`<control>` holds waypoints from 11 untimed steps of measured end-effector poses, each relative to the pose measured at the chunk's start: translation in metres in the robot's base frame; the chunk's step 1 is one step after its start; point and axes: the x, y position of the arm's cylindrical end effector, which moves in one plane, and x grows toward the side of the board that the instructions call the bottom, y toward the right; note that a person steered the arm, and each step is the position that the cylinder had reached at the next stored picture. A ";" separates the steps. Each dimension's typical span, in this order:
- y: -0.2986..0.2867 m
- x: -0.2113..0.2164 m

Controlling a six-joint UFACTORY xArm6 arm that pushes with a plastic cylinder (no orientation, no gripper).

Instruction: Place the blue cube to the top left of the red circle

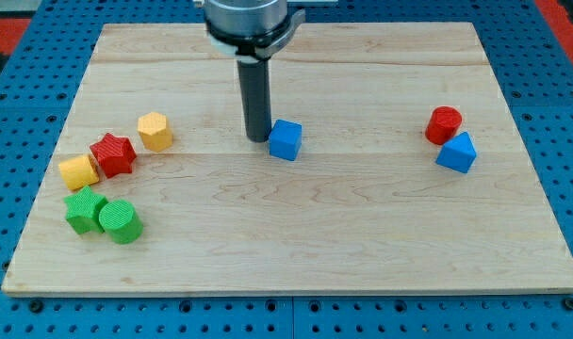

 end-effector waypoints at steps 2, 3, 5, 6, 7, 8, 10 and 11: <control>-0.041 0.018; 0.012 0.050; 0.056 -0.044; 0.056 -0.043; 0.016 -0.013; 0.059 -0.008; 0.132 -0.048; 0.186 -0.049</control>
